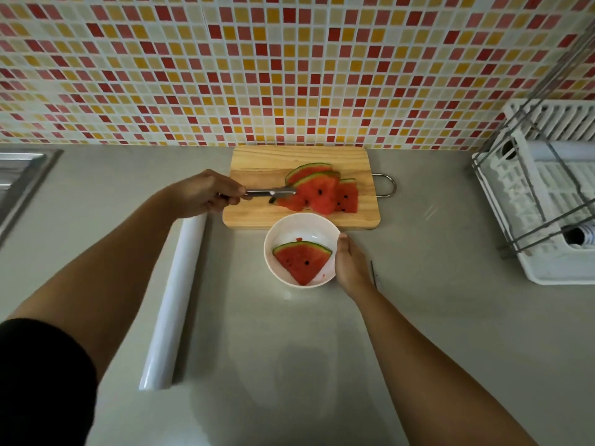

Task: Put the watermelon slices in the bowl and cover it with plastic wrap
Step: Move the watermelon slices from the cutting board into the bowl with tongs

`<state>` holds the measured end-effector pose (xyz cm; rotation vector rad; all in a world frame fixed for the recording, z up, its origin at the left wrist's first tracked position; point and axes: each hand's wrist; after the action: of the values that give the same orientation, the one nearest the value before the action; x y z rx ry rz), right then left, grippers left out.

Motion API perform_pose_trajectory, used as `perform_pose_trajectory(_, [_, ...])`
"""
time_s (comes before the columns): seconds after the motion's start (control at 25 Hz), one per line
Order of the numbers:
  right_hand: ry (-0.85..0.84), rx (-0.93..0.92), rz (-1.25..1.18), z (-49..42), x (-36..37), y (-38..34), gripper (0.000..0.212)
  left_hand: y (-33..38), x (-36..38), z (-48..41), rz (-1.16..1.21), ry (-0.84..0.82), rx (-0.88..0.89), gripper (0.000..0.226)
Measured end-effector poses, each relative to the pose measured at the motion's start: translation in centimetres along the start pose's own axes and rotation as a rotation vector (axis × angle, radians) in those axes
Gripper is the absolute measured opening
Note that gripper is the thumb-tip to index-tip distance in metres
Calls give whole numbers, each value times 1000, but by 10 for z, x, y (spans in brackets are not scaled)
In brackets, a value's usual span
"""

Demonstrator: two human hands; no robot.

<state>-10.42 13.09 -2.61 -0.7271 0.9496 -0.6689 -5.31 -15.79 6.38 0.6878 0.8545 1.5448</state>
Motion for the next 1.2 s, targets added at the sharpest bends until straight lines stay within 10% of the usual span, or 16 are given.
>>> perform_pose_trajectory(0.64, [36, -36, 72, -2, 3, -2, 52, 41, 35, 34, -972, -8, -28, 16])
perform_pose_trajectory(1.2, [52, -73, 41, -3, 4, 1, 50, 2, 81, -47, -278, 282, -28, 29])
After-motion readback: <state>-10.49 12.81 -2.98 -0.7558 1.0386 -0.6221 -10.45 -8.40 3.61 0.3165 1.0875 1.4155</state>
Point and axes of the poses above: each hand's wrist, its own z-axis away from the middle knuckle, its own x-axis out of the palm, y = z × x, and after that the axes turned 7 degrees about z, right-handed
